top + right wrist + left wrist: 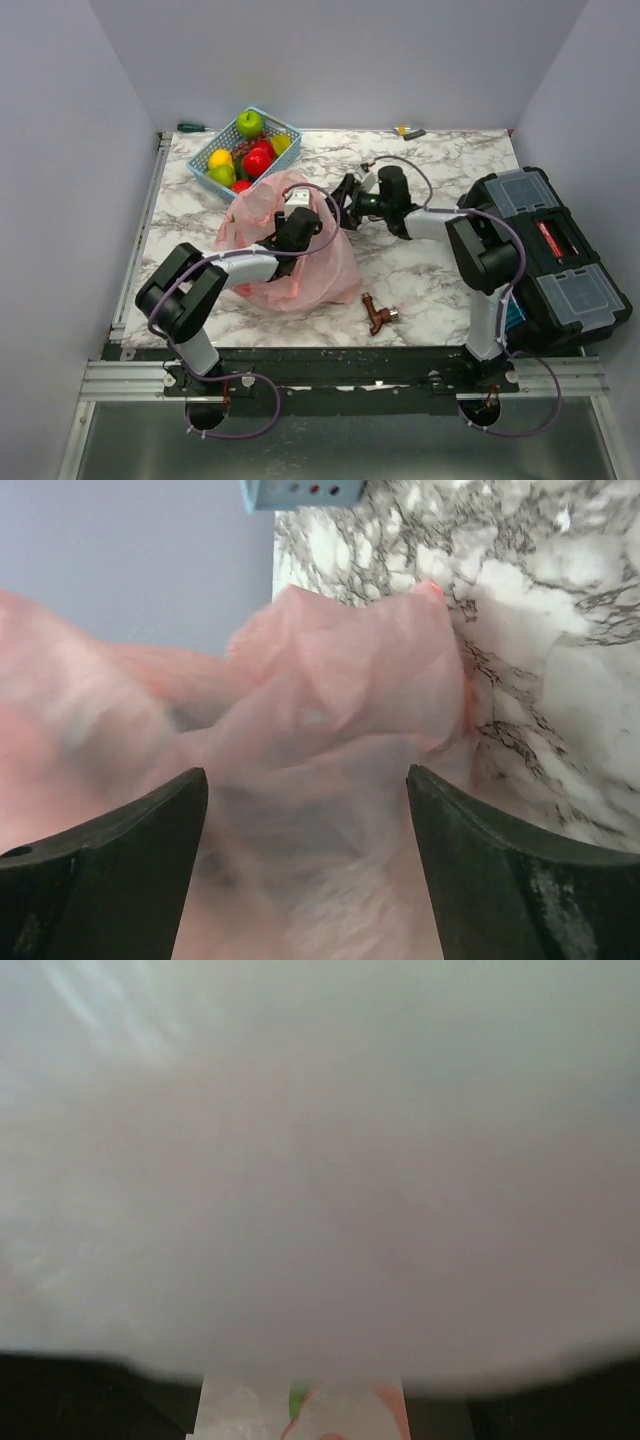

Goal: Take the fake fruits out of the plastic bag
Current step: Take out the fake fruit from the plastic bag.

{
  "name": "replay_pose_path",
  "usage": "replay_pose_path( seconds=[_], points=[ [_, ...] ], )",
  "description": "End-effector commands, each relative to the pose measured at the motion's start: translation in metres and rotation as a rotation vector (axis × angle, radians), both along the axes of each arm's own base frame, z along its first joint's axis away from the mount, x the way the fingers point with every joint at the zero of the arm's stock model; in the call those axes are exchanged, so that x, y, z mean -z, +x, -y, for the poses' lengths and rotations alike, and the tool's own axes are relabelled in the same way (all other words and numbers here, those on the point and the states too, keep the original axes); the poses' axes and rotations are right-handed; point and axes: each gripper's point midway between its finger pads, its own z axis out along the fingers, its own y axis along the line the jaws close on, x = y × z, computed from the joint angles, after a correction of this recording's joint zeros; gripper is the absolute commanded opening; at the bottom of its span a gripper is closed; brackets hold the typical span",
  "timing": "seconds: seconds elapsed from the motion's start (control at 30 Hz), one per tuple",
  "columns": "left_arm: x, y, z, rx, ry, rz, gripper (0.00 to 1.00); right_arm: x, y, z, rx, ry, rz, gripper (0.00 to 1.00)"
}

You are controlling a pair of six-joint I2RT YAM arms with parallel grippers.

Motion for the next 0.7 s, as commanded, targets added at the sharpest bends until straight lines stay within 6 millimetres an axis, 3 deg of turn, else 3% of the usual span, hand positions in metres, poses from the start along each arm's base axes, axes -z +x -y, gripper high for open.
replay_pose_path(
  seconds=[0.0,0.17,0.37,0.43,0.57,0.67],
  points=[
    [0.000,-0.024,0.010,0.125,-0.054,-0.034,0.04,0.008,0.014,0.068,0.121,-0.176,0.066,0.89],
    [-0.025,-0.037,0.016,0.166,-0.138,-0.016,0.00,0.009,-0.002,0.111,0.158,-0.348,0.109,0.97],
    [-0.046,-0.055,0.010,0.181,-0.182,-0.012,0.00,-0.025,-0.022,0.164,0.242,-0.620,0.257,1.00],
    [-0.055,-0.063,0.009,0.194,-0.204,-0.028,0.00,-0.046,-0.046,0.157,0.158,-0.570,0.347,1.00],
    [-0.070,-0.078,0.007,0.214,-0.211,-0.099,0.00,-0.066,-0.115,0.104,-0.076,-0.431,0.480,1.00],
    [-0.084,-0.086,0.000,0.211,-0.219,-0.091,0.00,-0.069,-0.134,0.082,-0.064,-0.457,0.553,1.00]
  ],
)
